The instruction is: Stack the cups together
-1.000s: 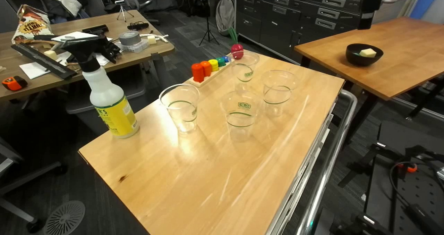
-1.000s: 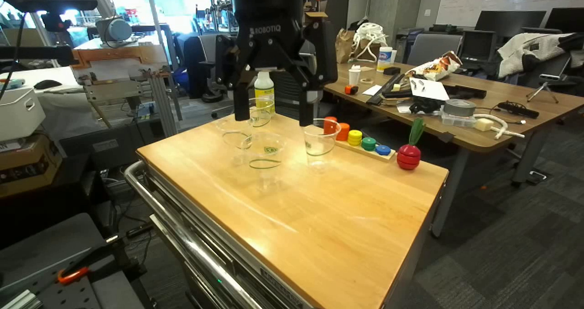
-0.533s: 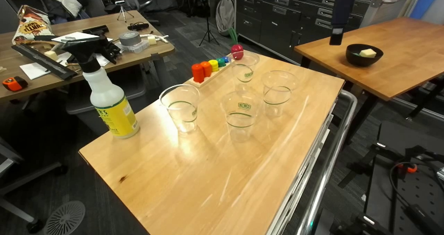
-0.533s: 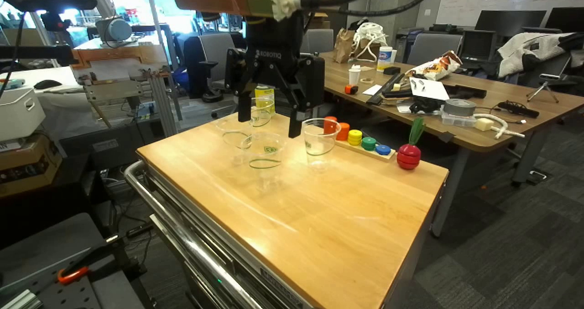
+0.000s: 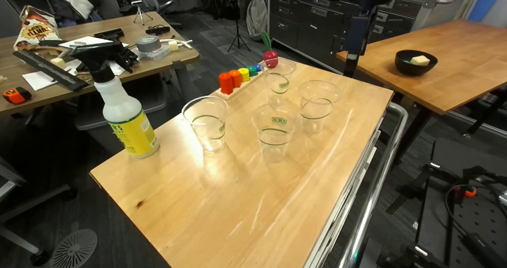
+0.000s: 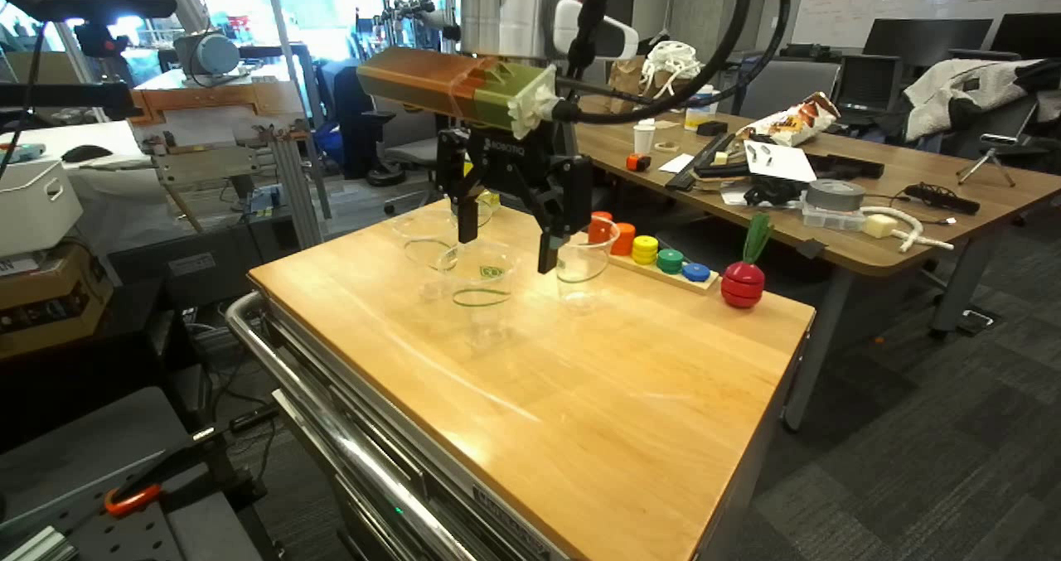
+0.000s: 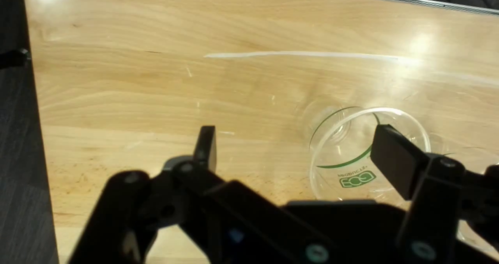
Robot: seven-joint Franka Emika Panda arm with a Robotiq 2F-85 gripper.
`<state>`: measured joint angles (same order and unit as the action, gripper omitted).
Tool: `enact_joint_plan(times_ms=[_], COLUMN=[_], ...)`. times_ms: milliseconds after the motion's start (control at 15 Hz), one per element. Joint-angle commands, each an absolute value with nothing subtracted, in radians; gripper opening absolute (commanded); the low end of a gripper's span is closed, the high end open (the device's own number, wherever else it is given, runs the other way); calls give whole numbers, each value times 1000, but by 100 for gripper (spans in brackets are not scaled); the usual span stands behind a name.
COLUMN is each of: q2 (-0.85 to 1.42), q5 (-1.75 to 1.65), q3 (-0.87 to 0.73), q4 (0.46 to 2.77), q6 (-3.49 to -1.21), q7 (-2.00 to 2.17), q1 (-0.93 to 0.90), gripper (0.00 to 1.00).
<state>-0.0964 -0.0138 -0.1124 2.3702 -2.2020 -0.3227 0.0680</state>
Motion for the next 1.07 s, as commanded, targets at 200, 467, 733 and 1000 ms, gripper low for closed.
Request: enact_joint_plan(times_ms=[200, 467, 733, 1000], q2=[-47, -9, 29, 68], q5=[34, 95, 125, 110], q3=[-93, -79, -66, -55], q4=[2380, 2366, 2364, 2372], q6=[-2262, -2287, -2342, -2445], q7=[-346, -329, -304, -253], q1=[58, 58, 59, 58], gripper=[100, 100, 100, 68])
